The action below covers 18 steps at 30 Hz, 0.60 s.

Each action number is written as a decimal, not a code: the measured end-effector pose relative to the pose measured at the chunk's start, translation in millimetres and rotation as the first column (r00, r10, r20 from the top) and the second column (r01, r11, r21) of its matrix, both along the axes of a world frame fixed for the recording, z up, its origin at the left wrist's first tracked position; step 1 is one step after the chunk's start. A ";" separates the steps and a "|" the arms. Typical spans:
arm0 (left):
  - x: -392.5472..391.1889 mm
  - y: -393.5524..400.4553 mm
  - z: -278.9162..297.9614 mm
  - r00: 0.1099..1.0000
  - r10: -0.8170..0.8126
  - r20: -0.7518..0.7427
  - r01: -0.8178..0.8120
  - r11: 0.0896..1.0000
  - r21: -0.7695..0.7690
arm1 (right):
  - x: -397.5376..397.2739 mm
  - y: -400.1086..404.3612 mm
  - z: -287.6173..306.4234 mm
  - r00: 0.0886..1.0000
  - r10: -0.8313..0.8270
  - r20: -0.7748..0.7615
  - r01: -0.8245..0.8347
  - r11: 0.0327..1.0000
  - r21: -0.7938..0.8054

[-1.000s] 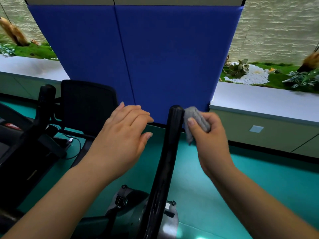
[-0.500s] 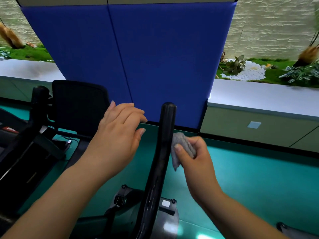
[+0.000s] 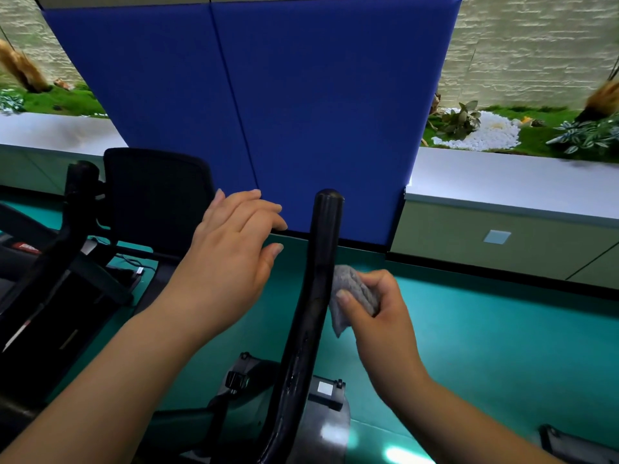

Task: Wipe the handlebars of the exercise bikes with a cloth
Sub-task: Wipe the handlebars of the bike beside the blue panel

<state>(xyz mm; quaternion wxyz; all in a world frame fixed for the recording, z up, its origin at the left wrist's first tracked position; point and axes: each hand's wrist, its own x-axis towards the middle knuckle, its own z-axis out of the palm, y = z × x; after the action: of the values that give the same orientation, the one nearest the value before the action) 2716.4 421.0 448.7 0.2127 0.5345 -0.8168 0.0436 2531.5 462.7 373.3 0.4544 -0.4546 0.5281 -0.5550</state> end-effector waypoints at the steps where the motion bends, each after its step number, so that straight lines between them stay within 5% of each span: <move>1: -0.2 -0.3 0.1 1.000 -0.002 -0.003 0.002 1.000 0.000 | -1.2 -3.4 1.5 1.000 0.006 -0.006 -0.006 1.000 0.000; 18: 1.9 7.5 0.3 1.000 -0.017 0.007 0.017 1.000 -0.009 | -6.0 -8.6 18.4 0.998 -0.002 -0.060 -0.002 0.998 -0.069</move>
<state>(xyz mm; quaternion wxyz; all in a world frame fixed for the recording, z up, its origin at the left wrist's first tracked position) 2718.2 428.6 449.0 0.2126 0.5266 -0.8218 0.0474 2525.5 454.0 391.7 0.4223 -0.4864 0.5221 -0.5590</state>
